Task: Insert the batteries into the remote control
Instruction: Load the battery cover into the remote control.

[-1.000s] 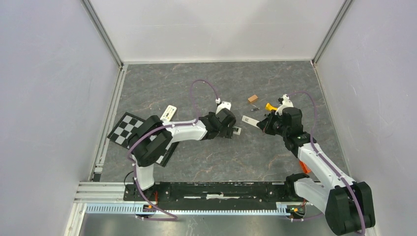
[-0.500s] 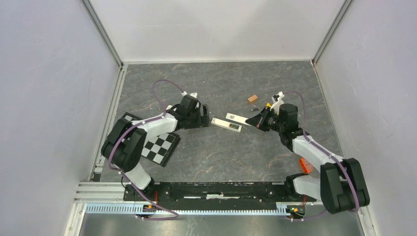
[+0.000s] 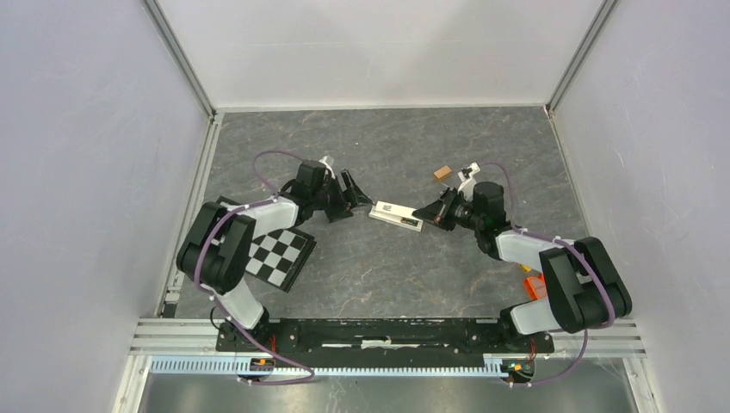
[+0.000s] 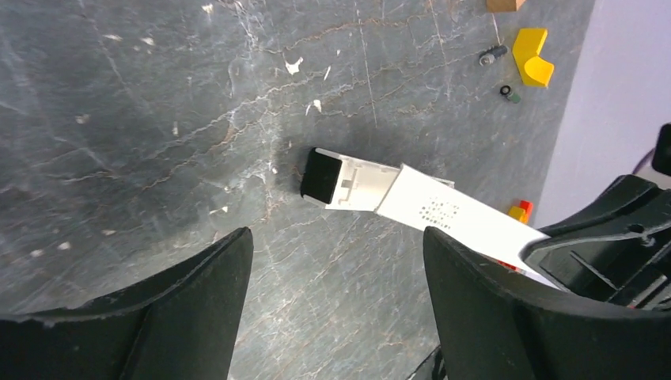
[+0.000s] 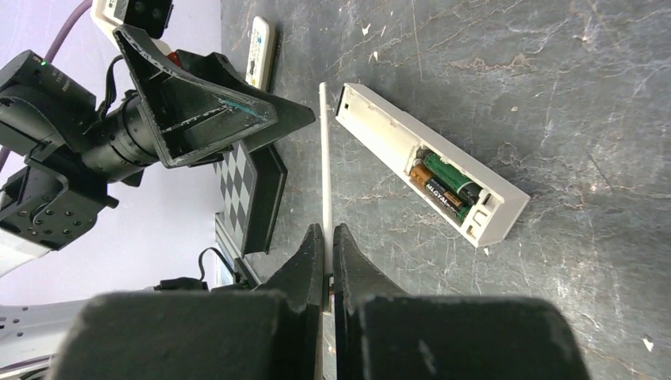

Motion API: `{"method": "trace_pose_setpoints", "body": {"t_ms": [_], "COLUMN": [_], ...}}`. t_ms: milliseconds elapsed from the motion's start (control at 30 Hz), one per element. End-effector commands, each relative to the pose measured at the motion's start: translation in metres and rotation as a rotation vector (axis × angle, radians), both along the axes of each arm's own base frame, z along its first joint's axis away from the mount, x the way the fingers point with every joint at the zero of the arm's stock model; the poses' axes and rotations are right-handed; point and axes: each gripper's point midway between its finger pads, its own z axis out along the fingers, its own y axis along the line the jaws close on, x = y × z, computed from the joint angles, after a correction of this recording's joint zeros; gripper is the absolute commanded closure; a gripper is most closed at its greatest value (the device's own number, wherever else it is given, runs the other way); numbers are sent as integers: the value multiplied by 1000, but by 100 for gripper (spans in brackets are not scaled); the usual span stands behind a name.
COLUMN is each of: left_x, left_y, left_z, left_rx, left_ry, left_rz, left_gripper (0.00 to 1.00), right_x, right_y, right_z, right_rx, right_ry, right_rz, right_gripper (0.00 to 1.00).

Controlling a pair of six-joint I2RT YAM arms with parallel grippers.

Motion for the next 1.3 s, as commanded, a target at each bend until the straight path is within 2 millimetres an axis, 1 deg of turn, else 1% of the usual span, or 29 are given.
{"method": "trace_pose_setpoints", "body": {"t_ms": [0, 167, 433, 567, 800, 900, 1133, 1267], "left_x": [0, 3, 3, 3, 5, 4, 2, 5], "left_y": [-19, -21, -21, -21, -21, -20, -17, -14], "left_z": [9, 5, -4, -8, -10, -11, -16, -10], "left_rx": [-134, -140, -110, -105, -97, -88, -68, -61], "left_ry": [19, 27, 56, 65, 66, 67, 72, 39], "left_rz": [-24, -20, -43, -41, -47, -48, -43, -24], "left_gripper": [17, 21, 26, 28, 30, 30, 31, 34], "right_x": [7, 9, 5, 1, 2, 3, 3, 1], "right_y": [11, 12, 15, 12, 5, 3, 8, 10], "right_z": [13, 3, -13, -25, -44, -49, -35, -31], "right_rx": [61, 70, 82, 57, 21, 11, 105, 148], "right_ry": [-44, -11, 54, 85, 138, 144, 116, 131], "right_rz": [22, 14, 22, 11, -34, -51, -60, -63], "right_gripper": [100, 100, 100, 100, 100, 100, 100, 100]}}
